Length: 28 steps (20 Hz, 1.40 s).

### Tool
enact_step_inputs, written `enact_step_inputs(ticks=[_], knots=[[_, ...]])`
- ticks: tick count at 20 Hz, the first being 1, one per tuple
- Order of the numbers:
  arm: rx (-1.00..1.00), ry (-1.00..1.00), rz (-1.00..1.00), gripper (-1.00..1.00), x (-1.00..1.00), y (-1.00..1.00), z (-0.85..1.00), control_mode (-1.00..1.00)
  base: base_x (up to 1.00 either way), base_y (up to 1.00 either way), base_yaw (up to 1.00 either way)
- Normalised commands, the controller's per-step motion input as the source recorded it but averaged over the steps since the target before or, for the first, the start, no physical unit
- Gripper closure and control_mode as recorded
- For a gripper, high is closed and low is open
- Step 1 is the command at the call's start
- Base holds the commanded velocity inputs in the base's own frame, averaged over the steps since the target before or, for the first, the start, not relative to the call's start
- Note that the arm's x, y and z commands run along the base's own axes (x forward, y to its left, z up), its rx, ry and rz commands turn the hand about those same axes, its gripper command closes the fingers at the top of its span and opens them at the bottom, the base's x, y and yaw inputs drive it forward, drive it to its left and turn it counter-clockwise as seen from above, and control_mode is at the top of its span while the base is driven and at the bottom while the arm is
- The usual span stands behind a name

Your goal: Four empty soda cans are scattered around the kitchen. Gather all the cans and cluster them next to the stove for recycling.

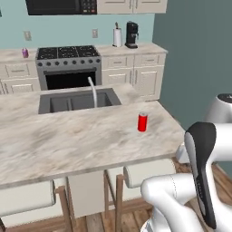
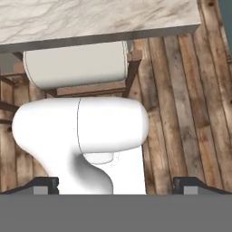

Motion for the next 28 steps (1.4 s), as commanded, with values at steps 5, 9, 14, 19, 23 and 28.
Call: enact_step_inputs(ticks=[5,9,14,19,23,28], knots=[[0.00,0.00,0.00,-1.00,0.00,0.00,0.00,1.00,0.50,-0.06,0.22],[0.00,0.00,0.00,-1.00,0.00,0.00,0.00,1.00,0.32,0.00,0.15],[0.00,0.00,0.00,-1.00,0.00,0.00,0.00,1.00,0.36,0.00,0.01],[0.00,0.00,0.00,-1.00,0.00,0.00,0.00,1.00,0.48,0.00,0.00],[0.00,0.00,0.00,-1.00,0.00,0.00,0.00,1.00,0.53,0.00,0.00],[0.00,0.00,0.00,-1.00,0.42,0.00,0.00,-1.00,0.11,0.00,0.00]])
